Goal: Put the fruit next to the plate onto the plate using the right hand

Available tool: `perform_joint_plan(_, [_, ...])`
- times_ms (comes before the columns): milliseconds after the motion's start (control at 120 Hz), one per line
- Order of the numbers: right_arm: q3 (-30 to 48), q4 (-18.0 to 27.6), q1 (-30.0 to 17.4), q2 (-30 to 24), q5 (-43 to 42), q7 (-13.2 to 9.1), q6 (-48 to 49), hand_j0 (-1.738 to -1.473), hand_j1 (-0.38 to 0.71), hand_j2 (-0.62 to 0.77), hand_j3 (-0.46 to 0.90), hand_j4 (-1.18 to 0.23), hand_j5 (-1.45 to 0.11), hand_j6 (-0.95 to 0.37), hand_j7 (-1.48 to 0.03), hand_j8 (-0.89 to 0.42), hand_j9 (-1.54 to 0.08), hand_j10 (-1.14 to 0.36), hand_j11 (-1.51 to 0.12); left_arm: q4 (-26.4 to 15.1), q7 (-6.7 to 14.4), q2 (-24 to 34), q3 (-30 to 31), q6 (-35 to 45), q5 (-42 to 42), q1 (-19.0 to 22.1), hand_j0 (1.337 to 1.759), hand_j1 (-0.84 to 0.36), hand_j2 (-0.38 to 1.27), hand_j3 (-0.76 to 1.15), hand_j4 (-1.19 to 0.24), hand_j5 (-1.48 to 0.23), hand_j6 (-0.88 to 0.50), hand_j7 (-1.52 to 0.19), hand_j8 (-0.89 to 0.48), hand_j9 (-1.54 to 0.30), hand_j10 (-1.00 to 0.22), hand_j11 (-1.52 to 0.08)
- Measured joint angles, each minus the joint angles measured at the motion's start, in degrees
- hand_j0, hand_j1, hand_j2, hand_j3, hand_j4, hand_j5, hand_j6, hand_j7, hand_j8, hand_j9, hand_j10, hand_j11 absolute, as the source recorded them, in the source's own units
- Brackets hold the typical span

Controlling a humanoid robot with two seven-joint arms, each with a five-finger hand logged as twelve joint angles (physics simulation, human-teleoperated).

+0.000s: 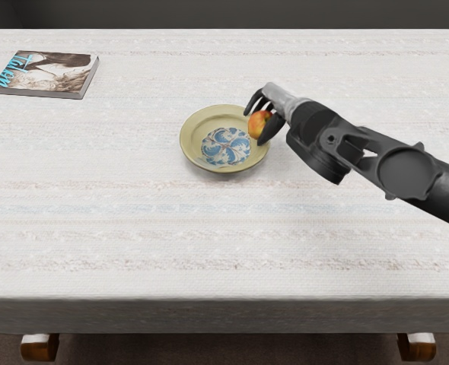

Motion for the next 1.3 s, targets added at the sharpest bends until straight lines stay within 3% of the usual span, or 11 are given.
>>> perform_joint_plan(117, [0.02,-0.82,0.10,2.99,0.00,-0.01,-2.69,-1.656,0.22,0.20,0.00,-0.62,-0.91,-0.50,-0.86,-0.39,-0.89,-0.57,-0.88,0.01,0.00,0.00,0.00,0.01,0.00,0.00,1.658,0.33,0.00,0.00,-0.01,-0.02,-0.01,-0.02,-0.01,-0.02,-0.01,-0.02])
perform_joint_plan(333, [-0.19,-4.99,-0.17,9.70,0.03,-0.01,-8.26,-1.656,0.21,0.16,0.00,-0.62,-0.92,-0.50,-0.86,-0.39,-0.89,-0.57,-0.88,0.00,0.01,0.00,0.00,0.00,0.00,-0.01,1.658,0.33,0.00,0.00,-0.01,-0.02,-0.01,-0.02,-0.01,-0.02,-0.01,-0.02])
perform_joint_plan(600, [-0.57,-7.23,-2.24,11.59,-0.45,0.01,-9.93,-1.655,0.19,0.14,0.00,-0.62,-0.88,-0.53,-0.84,-0.40,-0.87,-0.59,-0.86,0.01,0.00,0.00,0.00,0.01,0.00,0.00,1.658,0.33,0.00,0.00,-0.01,-0.02,-0.01,-0.02,-0.01,-0.02,-0.01,-0.02])
perform_joint_plan(633, [-0.56,-7.55,-2.36,11.63,-0.43,0.00,-10.26,-1.656,0.18,0.12,0.00,-0.59,-0.83,-0.53,-0.80,-0.40,-0.83,-0.60,-0.82,0.00,-0.01,0.00,0.00,0.01,0.00,0.06,1.658,0.33,0.00,0.00,-0.01,-0.02,-0.01,-0.02,-0.01,-0.02,-0.01,-0.02])
perform_joint_plan(858, [-0.19,-8.06,-1.82,11.73,-0.38,0.01,-13.68,-1.657,-0.06,0.02,0.00,-0.29,-0.40,-0.27,-0.39,-0.23,-0.40,-0.29,-0.40,0.00,-0.02,0.00,0.00,0.00,0.00,0.01,1.658,0.33,0.00,0.00,-0.01,-0.02,-0.01,-0.02,-0.01,-0.02,-0.01,-0.02])
perform_joint_plan(1033, [2.29,-7.04,0.49,11.74,0.93,0.01,-13.47,-1.658,-0.22,0.01,0.00,-0.13,-0.17,-0.12,-0.17,-0.10,-0.17,-0.13,-0.17,0.00,0.00,0.00,0.00,0.00,0.00,0.04,1.658,0.33,0.00,0.00,-0.01,-0.02,-0.01,-0.02,-0.01,-0.02,-0.01,-0.02])
perform_joint_plan(1158, [8.46,-4.38,1.19,9.15,5.96,0.01,-1.96,-1.658,-0.28,0.01,0.00,-0.07,-0.09,-0.07,-0.09,-0.06,-0.09,-0.07,-0.09,0.00,0.00,0.00,0.00,0.00,0.00,0.06,1.658,0.33,0.00,0.00,-0.01,-0.02,-0.01,-0.02,-0.01,-0.02,-0.01,-0.02])
perform_joint_plan(1300, [17.95,-2.98,-0.49,-2.27,21.88,0.01,20.04,-1.658,-0.32,0.00,0.00,-0.04,-0.05,-0.03,-0.05,-0.03,-0.05,-0.04,-0.05,0.00,-0.01,0.00,0.00,0.00,0.00,0.05,1.658,0.33,0.00,0.00,-0.01,-0.02,-0.01,-0.02,-0.01,-0.02,-0.01,-0.02])
